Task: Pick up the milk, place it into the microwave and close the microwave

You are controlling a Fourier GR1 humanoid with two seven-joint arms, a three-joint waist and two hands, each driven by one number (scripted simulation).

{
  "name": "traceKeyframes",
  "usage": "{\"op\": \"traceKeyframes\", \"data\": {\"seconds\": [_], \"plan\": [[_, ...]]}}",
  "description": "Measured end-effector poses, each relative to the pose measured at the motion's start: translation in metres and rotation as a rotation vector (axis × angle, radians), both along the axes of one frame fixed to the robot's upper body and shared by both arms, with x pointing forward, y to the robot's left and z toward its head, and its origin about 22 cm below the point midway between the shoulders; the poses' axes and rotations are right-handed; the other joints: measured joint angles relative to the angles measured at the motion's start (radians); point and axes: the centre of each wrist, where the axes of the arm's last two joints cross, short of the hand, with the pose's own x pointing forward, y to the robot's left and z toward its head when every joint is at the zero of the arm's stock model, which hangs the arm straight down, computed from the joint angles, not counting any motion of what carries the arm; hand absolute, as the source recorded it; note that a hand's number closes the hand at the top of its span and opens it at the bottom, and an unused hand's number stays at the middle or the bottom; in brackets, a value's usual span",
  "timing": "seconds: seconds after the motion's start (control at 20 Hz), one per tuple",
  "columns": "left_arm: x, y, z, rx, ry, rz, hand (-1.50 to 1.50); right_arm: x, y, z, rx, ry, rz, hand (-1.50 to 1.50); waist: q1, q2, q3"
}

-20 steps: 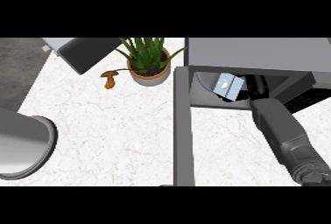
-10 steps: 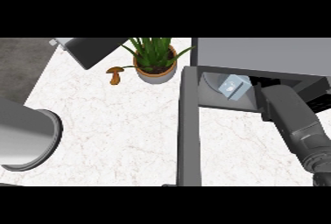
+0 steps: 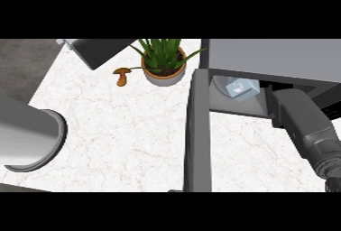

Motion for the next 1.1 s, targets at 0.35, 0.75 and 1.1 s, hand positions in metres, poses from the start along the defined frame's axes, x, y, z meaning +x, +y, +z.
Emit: {"op": "traceKeyframes", "data": {"seconds": [0.35, 0.75, 1.1], "plan": [[0.007, 0.003, 0.0, 0.008, -0.002, -0.01, -1.5, 0.0, -0.005, 0.001, 0.016, -0.002, -0.064, 1.5, 0.017, 0.006, -0.003], [0.013, 0.005, 0.001, 0.023, -0.001, -0.01, -1.5, 0.0, -0.009, 0.004, 0.035, -0.008, -0.102, 1.5, 0.032, 0.015, -0.003], [0.017, 0.008, 0.004, 0.059, 0.003, -0.003, -1.5, 0.009, -0.02, 0.026, 0.007, -0.042, -0.104, 1.5, 0.054, 0.044, 0.009]]}}
